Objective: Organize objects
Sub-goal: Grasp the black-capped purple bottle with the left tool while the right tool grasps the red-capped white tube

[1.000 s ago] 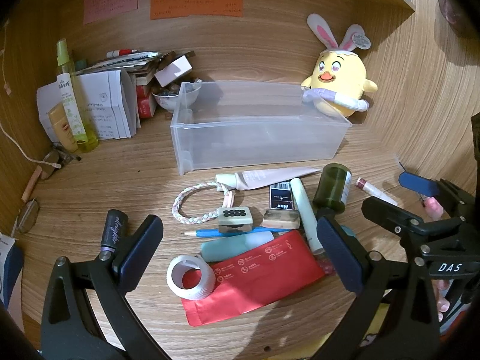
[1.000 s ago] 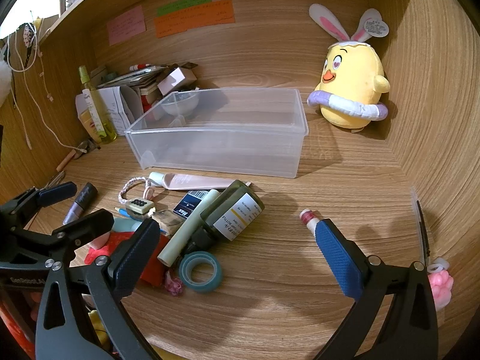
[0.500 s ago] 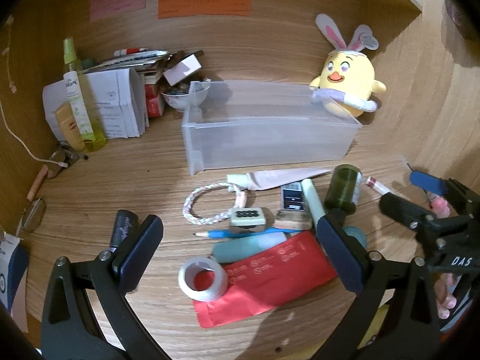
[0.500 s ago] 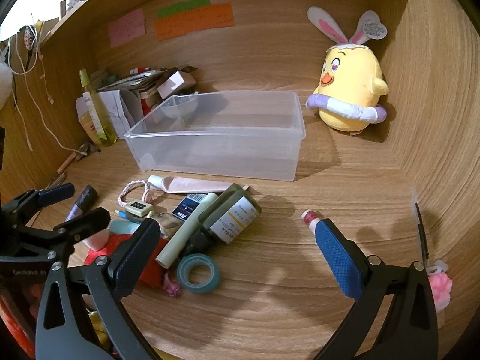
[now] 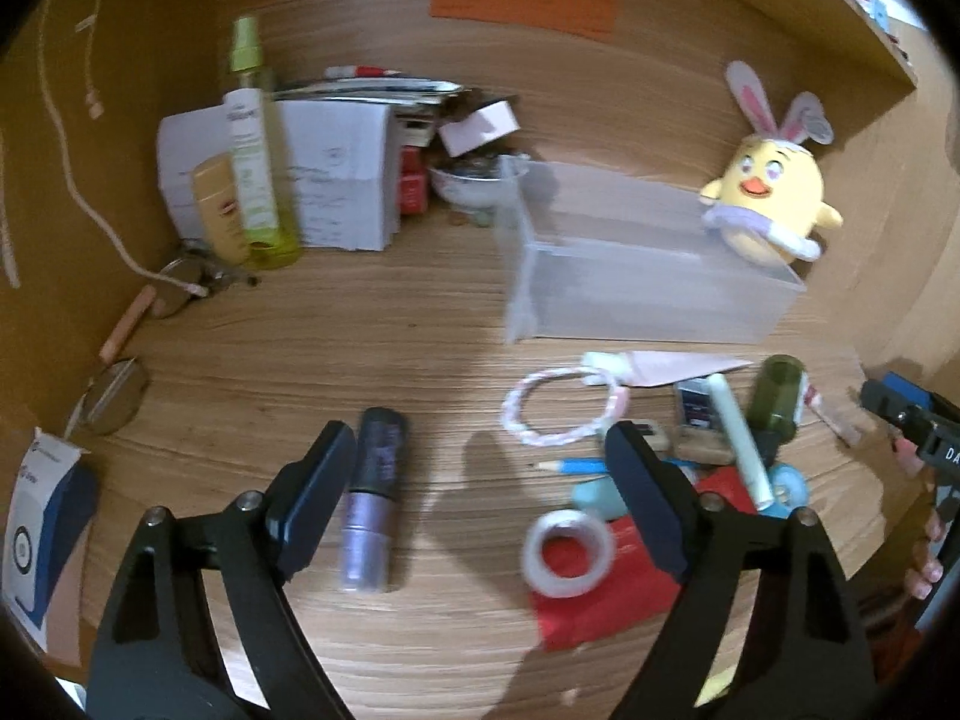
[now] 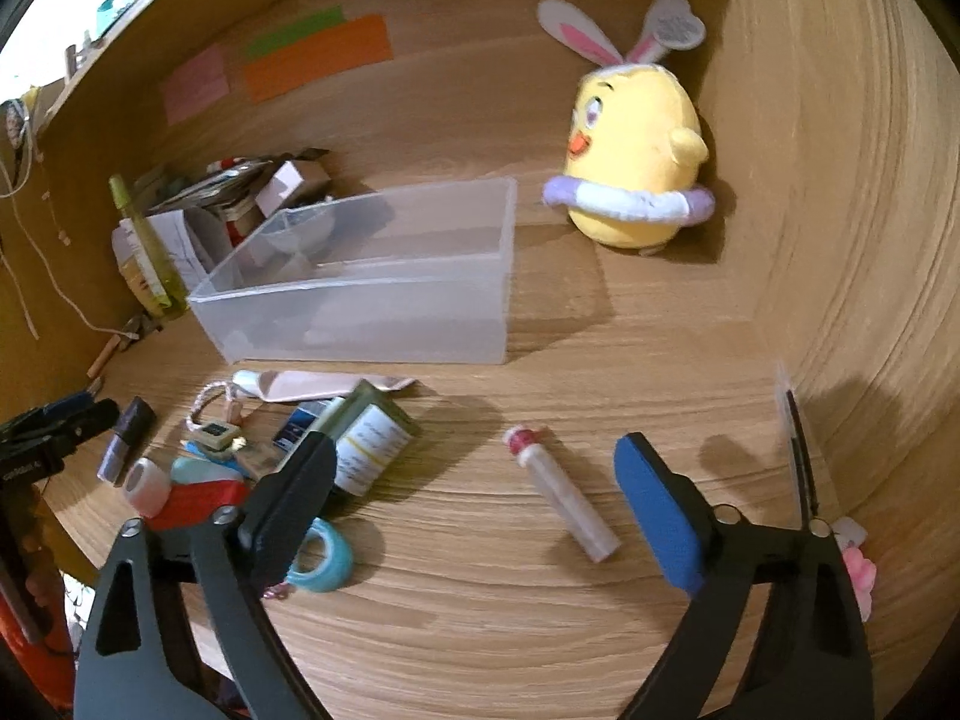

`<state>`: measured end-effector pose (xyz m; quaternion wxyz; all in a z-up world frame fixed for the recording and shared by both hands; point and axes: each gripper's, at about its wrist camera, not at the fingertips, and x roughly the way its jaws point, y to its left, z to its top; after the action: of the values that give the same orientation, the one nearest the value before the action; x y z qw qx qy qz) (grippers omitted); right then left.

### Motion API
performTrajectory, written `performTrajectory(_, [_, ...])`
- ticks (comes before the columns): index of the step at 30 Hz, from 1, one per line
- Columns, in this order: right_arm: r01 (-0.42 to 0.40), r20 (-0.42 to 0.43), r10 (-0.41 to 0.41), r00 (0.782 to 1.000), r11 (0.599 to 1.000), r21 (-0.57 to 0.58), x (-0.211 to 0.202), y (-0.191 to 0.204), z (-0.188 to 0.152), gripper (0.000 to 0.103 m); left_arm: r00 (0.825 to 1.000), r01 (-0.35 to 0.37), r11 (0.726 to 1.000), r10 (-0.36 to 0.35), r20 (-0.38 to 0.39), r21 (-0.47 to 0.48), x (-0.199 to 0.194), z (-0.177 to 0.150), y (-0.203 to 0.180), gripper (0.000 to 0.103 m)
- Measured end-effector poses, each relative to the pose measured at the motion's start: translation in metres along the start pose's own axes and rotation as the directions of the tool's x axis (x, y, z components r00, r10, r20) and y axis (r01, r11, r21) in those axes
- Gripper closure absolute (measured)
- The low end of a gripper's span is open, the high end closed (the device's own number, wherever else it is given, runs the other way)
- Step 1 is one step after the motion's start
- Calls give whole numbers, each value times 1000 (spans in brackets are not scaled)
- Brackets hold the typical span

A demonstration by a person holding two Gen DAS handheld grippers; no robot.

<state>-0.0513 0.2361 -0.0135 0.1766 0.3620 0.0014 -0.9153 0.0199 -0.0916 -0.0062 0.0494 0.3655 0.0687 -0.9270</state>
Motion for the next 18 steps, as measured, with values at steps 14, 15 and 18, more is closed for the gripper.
performTrajectory(14, [31,-124,-34,992,999,-26,32,-23,-21,53,989,-81,996,75,-129,-40,36,-16,43,48])
performTrajectory(15, [29,-129,-32,991,999,-29,34,-23,-22,54,988,-80,996,73,-136,-43,38,-17,43,49])
performTrajectory(18, [30,-143,-35,989,999,-40,42,-22,-23,58,987,-80,996,73,-145,-44,44,-17,43,54])
